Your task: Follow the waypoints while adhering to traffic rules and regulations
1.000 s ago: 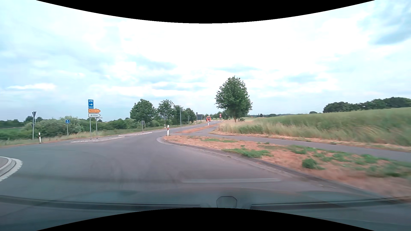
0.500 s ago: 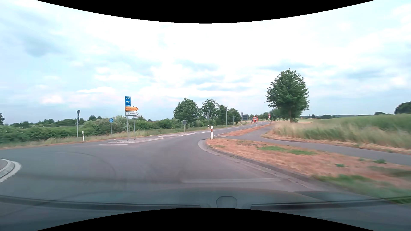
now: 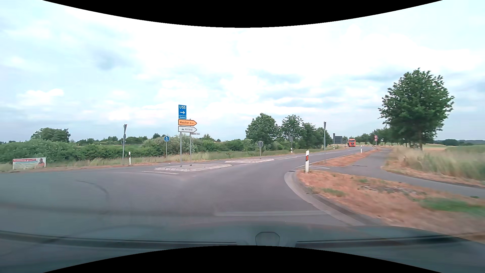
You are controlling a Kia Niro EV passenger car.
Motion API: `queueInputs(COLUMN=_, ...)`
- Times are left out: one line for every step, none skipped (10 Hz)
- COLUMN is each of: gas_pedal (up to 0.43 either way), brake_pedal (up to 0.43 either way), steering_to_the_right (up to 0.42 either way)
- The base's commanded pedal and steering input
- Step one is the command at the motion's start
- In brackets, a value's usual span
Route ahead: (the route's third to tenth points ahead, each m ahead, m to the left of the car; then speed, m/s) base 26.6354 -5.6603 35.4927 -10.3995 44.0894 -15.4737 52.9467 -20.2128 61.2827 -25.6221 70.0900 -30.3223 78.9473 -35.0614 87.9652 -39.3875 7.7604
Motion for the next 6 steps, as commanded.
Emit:
queueInputs(gas_pedal=0.138, brake_pedal=0.000, steering_to_the_right=-0.111)
queueInputs(gas_pedal=0.138, brake_pedal=0.000, steering_to_the_right=-0.082)
queueInputs(gas_pedal=0.138, brake_pedal=0.000, steering_to_the_right=-0.049)
queueInputs(gas_pedal=0.138, brake_pedal=0.000, steering_to_the_right=-0.016)
queueInputs(gas_pedal=0.138, brake_pedal=0.000, steering_to_the_right=0.029)
queueInputs(gas_pedal=0.138, brake_pedal=0.000, steering_to_the_right=0.076)
